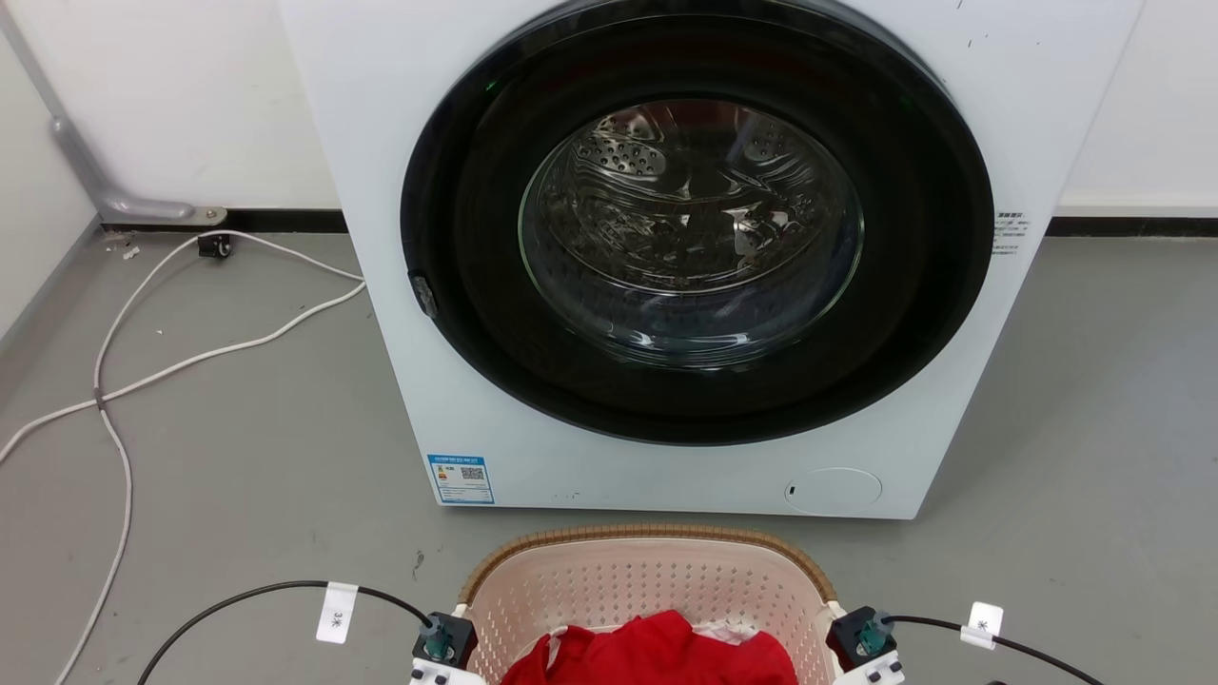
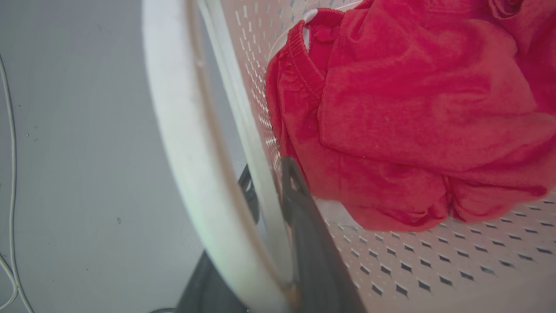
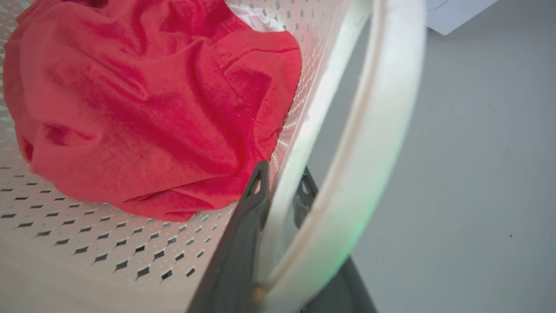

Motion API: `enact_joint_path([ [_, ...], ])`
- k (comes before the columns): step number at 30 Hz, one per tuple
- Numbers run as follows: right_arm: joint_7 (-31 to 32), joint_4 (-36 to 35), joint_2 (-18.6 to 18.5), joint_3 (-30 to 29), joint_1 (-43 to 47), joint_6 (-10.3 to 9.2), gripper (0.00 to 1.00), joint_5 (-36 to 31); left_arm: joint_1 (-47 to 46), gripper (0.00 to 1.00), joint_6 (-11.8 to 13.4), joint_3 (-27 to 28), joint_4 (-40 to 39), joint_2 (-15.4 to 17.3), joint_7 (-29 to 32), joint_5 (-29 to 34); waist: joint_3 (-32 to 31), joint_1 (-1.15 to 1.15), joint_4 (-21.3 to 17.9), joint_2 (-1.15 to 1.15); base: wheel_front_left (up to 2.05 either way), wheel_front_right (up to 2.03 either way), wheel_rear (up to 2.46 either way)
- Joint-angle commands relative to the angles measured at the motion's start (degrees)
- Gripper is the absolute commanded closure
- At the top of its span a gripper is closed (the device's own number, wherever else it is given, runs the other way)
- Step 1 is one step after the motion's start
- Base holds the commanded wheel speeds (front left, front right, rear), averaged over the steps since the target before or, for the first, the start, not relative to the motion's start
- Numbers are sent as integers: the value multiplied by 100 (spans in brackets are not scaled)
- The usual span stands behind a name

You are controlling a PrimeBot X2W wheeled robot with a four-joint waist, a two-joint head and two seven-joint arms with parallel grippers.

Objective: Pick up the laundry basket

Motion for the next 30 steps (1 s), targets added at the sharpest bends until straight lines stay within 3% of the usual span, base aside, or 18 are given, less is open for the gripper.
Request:
enact_joint_path([
  [1,0,16,-25,90,-27,78,100,-20,-30,100,-17,-27,-33,62,-85,14,5,0,-4,0,0,0,0],
  [30,-2,75,-64,498,-42,78,100,392,-54,100,-17,-226,-27,70,-101,-166,33,0,-5,0,0,0,0],
])
